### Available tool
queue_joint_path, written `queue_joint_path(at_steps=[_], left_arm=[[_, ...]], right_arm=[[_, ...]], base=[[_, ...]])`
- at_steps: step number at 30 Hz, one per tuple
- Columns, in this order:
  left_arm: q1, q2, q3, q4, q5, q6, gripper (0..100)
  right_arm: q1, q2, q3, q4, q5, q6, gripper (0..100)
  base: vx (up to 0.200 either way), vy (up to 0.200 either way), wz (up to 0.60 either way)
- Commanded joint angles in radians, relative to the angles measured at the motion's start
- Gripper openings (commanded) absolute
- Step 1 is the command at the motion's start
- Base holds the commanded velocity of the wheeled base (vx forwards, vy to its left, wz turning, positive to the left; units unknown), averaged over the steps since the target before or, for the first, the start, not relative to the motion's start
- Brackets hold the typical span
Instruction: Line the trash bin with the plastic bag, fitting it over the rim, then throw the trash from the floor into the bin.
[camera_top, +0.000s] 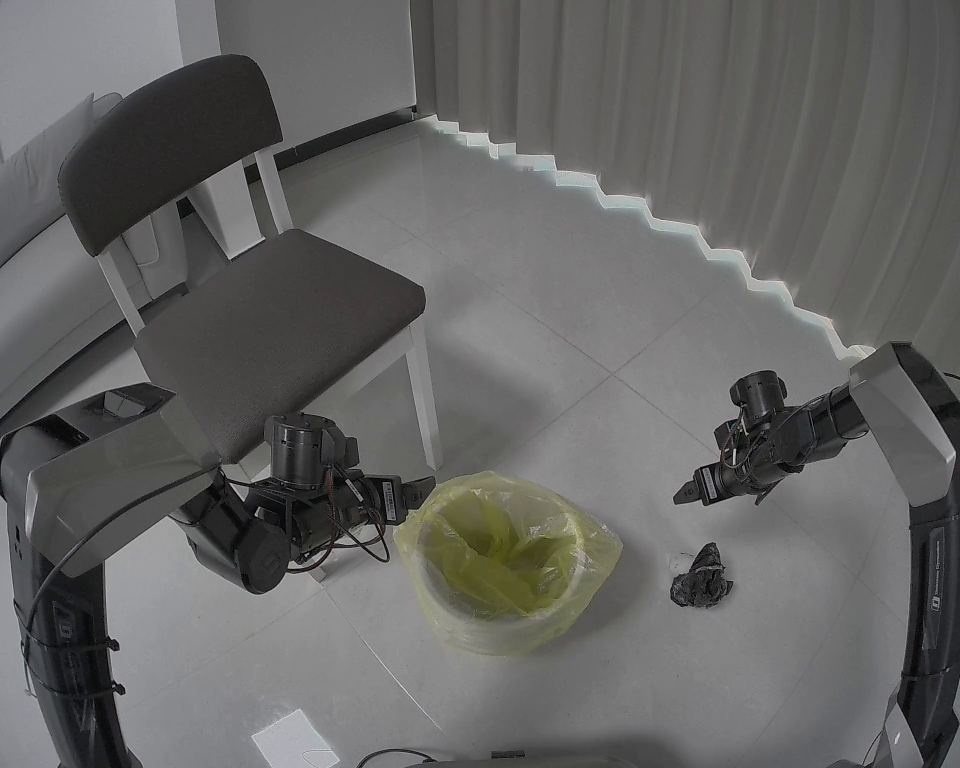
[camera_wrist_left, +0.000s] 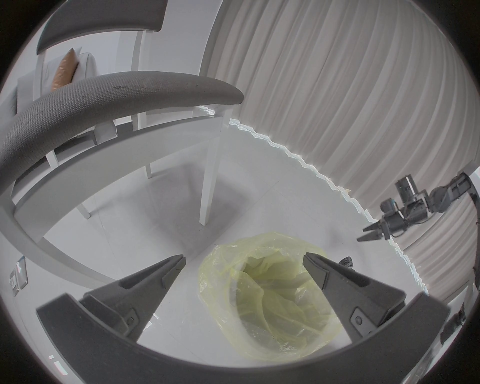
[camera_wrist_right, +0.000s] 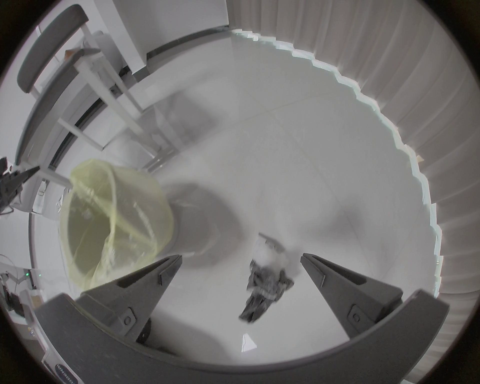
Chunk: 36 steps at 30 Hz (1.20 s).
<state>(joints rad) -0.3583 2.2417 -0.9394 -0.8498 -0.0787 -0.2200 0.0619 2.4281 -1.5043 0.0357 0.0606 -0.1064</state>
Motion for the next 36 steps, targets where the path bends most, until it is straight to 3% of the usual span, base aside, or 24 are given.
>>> queue_joint_path(at_steps=[1, 15, 28, 33, 36], left_arm=[[-0.005, -0.001, 0.007, -0.002, 0.004, 0.002, 100], [-0.007, 0.033, 0.017, -0.022, 0.004, 0.004, 100], [0.001, 0.052, 0.074, -0.094, 0.005, 0.005, 100], [-0.002, 0.055, 0.074, -0.094, 0.005, 0.005, 100], [-0.002, 0.058, 0.074, -0.094, 0.005, 0.005, 100]], right_arm=[[-0.048, 0.192, -0.198, -0.01, -0.008, 0.002, 100], [-0.062, 0.402, -0.45, 0.133, -0.05, -0.024, 100], [-0.063, 0.428, -0.481, 0.231, -0.091, -0.027, 100], [-0.063, 0.439, -0.496, 0.299, -0.102, -0.026, 100], [-0.063, 0.494, -0.496, 0.409, -0.12, -0.016, 100]], base=[[0.0, 0.0, 0.0], [0.0, 0.0, 0.0], [0.0, 0.0, 0.0], [0.0, 0.0, 0.0], [0.0, 0.0, 0.0]])
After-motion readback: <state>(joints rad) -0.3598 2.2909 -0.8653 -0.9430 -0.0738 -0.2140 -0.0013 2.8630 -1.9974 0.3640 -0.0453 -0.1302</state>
